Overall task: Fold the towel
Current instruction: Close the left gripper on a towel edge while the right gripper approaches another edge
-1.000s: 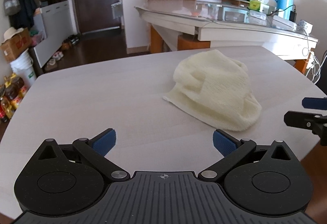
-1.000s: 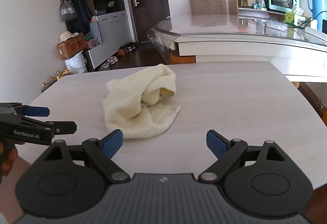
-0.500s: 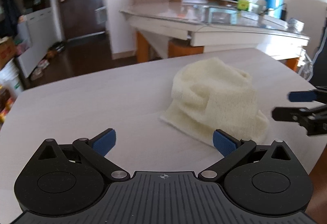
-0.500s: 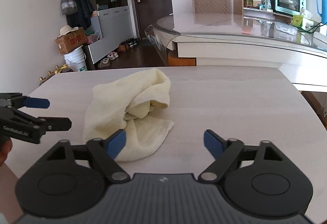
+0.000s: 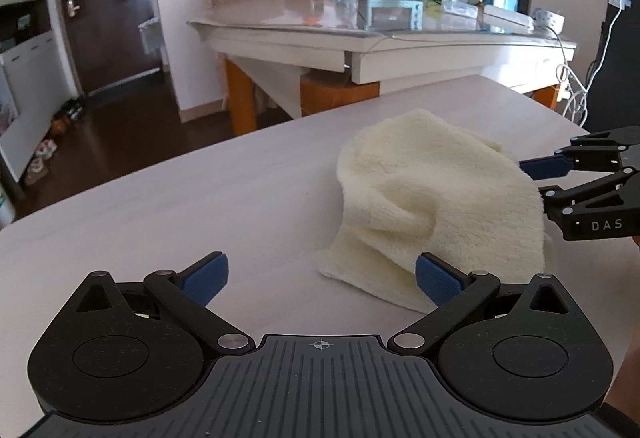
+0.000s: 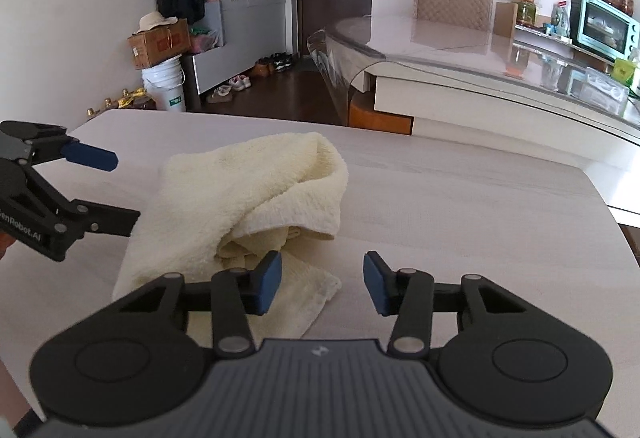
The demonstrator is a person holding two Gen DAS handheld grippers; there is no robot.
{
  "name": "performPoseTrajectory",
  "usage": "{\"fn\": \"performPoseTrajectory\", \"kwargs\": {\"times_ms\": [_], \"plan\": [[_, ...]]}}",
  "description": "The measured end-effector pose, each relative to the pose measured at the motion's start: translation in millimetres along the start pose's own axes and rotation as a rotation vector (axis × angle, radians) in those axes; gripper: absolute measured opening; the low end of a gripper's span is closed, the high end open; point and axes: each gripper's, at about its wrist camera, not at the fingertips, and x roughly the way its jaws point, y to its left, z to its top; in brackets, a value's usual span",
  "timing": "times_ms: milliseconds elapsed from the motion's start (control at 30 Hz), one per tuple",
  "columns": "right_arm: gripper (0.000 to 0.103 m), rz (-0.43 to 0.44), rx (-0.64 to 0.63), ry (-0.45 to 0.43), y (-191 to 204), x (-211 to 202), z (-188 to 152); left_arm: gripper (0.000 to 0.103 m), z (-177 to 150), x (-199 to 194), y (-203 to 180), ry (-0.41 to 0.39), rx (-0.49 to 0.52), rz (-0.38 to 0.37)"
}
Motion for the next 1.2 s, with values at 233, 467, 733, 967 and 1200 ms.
{"fn": "performPoseTrajectory", "kwargs": {"times_ms": [233, 467, 733, 967, 1200], "plan": [[0.044, 0.006, -0.001, 0.011, -2.1, 0.6, -3.5, 0.071, 3.8, 16.6, -2.7, 0.039, 0.081, -0.034], [0.039, 0.016, -0.019, 0.014, 1.2, -1.9, -5.1, 0.051, 8.3, 23.5, 1.1, 0.058, 0.095, -0.102], [0.011, 0.017, 0.007, -0.002, 2.1, -15.3, -8.1, 0.011, 5.9, 19.6, -8.3, 0.054, 0.098, -0.131], [0.011, -0.073, -0.001, -0.028, 4.9, -50.2, -24.8, 0.011, -18.2, -19.0, -3.4, 0.041, 0.032, -0.005], [0.011, -0.101, 0.011, 0.014, 16.6, -70.4, -44.7, 0.011, -54.5, -58.1, -25.0, 0.062, -0.031, -0.005]]}}
